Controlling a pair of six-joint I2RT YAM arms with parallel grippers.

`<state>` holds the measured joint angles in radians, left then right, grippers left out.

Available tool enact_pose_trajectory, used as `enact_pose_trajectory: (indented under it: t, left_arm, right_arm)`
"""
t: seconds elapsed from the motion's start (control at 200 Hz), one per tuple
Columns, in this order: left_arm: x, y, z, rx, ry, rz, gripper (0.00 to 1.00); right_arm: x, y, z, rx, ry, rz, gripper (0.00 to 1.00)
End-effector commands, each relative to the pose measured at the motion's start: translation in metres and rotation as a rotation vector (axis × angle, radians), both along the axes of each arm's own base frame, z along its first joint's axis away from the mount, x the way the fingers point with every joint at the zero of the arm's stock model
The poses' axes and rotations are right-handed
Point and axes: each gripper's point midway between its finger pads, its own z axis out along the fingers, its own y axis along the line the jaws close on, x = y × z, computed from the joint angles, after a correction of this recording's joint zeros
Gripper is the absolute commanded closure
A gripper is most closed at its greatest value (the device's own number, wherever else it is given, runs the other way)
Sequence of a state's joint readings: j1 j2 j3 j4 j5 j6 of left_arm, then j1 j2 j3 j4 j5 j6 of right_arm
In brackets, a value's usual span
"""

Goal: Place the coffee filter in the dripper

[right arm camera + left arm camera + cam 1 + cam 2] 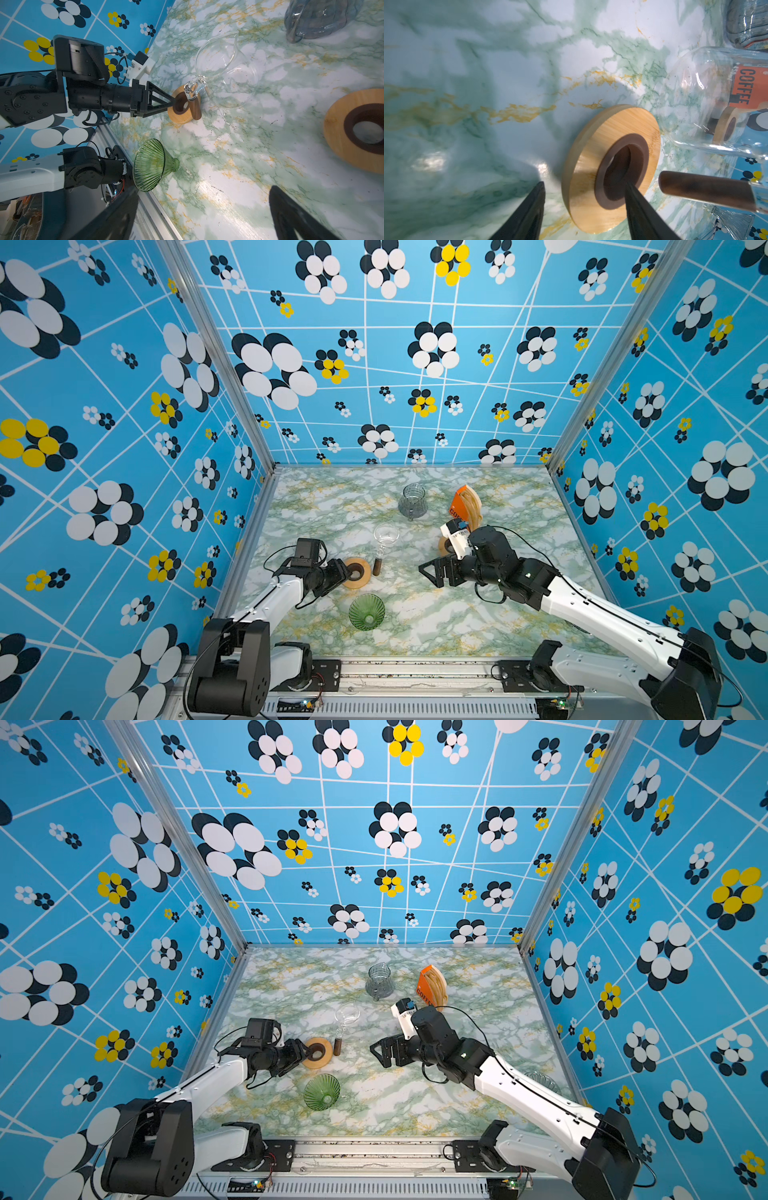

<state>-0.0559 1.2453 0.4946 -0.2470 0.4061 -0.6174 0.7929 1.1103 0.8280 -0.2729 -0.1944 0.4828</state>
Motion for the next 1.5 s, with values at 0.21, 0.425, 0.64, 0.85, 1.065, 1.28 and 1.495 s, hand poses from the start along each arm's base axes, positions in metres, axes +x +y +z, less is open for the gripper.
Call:
enact_pose_trajectory:
  t: [0.21, 0.425, 0.64, 0.85, 1.065, 1.28, 1.495]
  left_arm:
    - [0.001, -0.002, -0.003, -0.058, -0.005, -0.013, 0.41]
    - [0.002, -0.002, -0.004, -0.074, -0.001, -0.008, 0.42]
    - [0.003, -0.004, -0.007, -0.090, 0.012, -0.013, 0.43]
    - [0.004, -0.004, -0.009, -0.092, 0.020, -0.008, 0.46]
    - [0.005, -0.003, -0.010, -0.097, 0.022, 0.003, 0.50]
    - [0.007, -0.003, -0.010, -0.107, 0.021, 0.019, 0.54]
    - [0.010, -0.002, -0.005, -0.105, 0.006, 0.026, 0.55]
  right_arm:
    - [0.010, 0.003, 0.014, 0.015, -0.049, -0.029, 0.01]
    - [0.010, 0.003, 0.013, 0.013, -0.053, -0.031, 0.02]
    - [0.011, 0.002, 0.013, 0.015, -0.059, -0.042, 0.02]
    - [0.011, -0.001, 0.010, 0.008, -0.056, -0.054, 0.03]
    - [0.010, -0.004, 0.007, 0.003, -0.054, -0.064, 0.03]
    - [0.010, -0.005, 0.006, -0.007, -0.048, -0.065, 0.03]
    - [0.010, -0.007, 0.006, -0.009, -0.049, -0.076, 0.03]
